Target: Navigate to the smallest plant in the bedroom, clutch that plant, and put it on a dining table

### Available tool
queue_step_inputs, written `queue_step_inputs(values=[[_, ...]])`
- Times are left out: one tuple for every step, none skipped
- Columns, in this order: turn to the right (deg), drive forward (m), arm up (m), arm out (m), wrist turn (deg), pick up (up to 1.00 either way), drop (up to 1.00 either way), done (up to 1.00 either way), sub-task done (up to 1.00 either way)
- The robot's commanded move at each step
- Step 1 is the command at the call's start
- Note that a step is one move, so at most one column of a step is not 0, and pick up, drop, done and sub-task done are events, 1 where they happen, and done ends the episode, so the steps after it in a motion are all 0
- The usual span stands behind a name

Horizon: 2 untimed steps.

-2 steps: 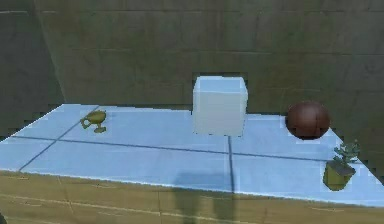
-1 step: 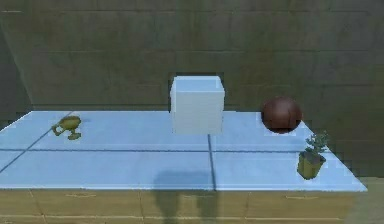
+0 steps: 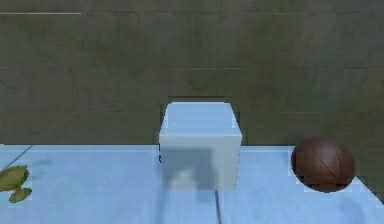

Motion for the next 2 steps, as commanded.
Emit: queue_step_inputs(values=[[-27.0,0.0,0.0,0.0,0.0,0.0,0.0,0.0,0.0],[0.0,0.0,0.5,0.0,0.0,0.0,0.0,0.0,0.0]])
